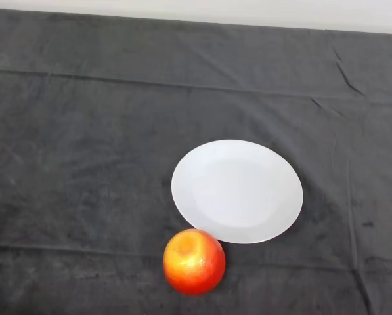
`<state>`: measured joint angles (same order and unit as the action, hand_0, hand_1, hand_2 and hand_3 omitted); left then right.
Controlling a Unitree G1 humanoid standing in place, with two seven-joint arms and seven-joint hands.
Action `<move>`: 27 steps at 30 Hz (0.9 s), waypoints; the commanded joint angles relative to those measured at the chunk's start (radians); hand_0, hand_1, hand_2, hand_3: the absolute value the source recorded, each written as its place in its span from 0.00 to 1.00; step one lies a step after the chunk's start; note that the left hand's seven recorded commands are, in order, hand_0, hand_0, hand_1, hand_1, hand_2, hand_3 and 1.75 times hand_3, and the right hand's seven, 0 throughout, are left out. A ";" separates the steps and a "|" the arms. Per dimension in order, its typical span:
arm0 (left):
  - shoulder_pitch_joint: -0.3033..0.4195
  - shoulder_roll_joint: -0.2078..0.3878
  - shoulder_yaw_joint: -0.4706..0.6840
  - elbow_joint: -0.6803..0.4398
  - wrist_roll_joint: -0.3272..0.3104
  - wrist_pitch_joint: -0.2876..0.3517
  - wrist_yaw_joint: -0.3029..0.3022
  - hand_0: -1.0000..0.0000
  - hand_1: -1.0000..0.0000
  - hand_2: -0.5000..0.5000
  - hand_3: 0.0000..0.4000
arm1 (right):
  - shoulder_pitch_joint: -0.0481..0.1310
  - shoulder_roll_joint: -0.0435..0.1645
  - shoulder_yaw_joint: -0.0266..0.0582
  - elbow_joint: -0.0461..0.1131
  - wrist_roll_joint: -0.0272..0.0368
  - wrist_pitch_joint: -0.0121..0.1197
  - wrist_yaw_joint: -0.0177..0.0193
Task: Move the apple to the plate
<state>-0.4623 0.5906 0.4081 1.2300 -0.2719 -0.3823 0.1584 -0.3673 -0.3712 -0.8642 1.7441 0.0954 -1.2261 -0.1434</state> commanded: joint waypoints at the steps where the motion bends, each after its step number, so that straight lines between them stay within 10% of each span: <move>1: -0.020 -0.012 -0.014 -0.050 0.021 0.019 0.013 1.00 1.00 0.50 0.00 | 0.109 0.125 -0.0168 0.097 -0.0127 0.084 -0.0041; 27: -0.078 0.000 -0.087 -0.084 0.123 -0.066 0.004 1.00 1.00 0.50 0.00 | 0.110 0.125 -0.0252 0.096 -0.0239 0.084 -0.0072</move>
<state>-0.4968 0.5900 0.3437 1.1829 -0.1687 -0.4310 0.1702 -0.3666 -0.3715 -0.8673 1.7441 0.0928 -1.2261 -0.1439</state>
